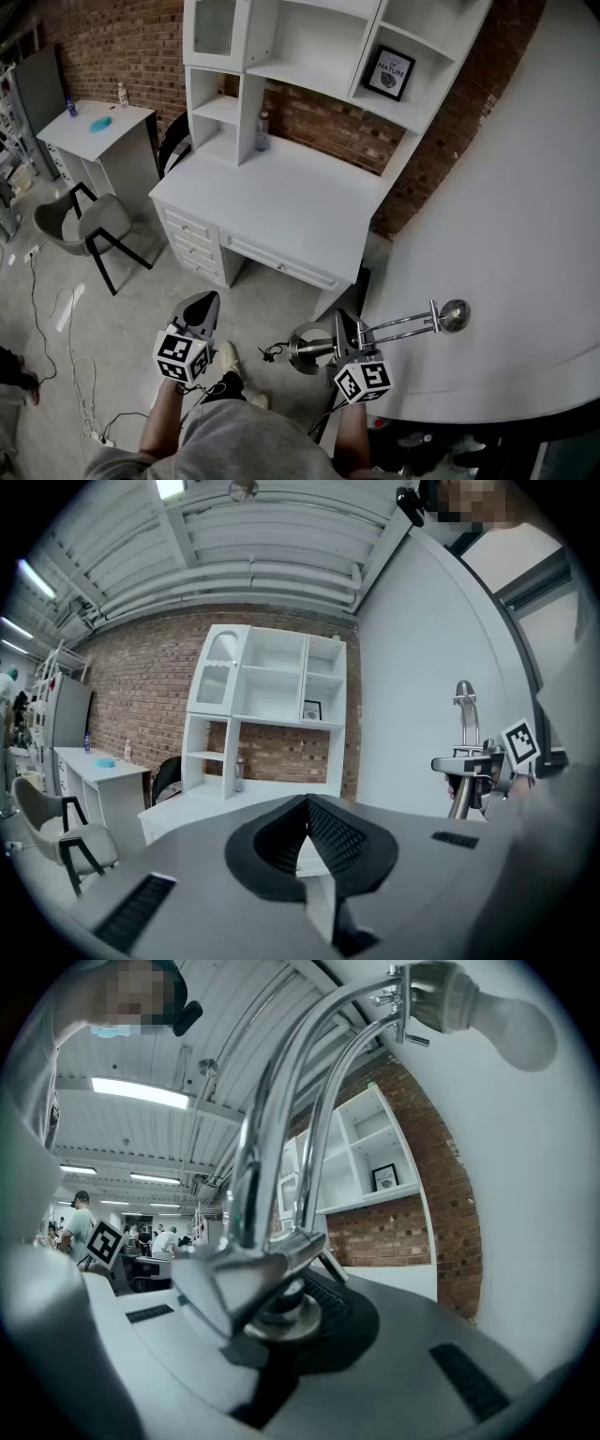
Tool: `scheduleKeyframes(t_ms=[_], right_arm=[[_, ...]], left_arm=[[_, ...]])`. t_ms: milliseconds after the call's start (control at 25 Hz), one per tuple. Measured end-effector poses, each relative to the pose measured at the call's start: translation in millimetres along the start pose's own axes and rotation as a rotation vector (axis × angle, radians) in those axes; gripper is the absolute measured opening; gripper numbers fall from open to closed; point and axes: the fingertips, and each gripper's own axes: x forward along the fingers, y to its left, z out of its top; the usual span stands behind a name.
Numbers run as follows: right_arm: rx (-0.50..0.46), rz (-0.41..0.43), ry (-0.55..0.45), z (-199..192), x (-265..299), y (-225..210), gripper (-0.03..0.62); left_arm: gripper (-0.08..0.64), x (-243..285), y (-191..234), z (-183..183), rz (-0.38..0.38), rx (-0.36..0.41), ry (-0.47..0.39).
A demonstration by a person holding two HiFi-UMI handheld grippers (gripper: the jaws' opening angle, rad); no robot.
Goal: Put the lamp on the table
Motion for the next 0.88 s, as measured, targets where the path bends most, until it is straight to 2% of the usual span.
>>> scheduleKeyframes(t_ms=[520,880], right_arm=[[-0.016,0.030,-0.003,0,12,7,0.018],[0.015,0.093,0.020,-10,54,13,0.018]], left_arm=[[0.003,4,4,2,-0.007,0.020,-0.001],[0.003,9,37,-5,0.051,-0.015,0.014]])
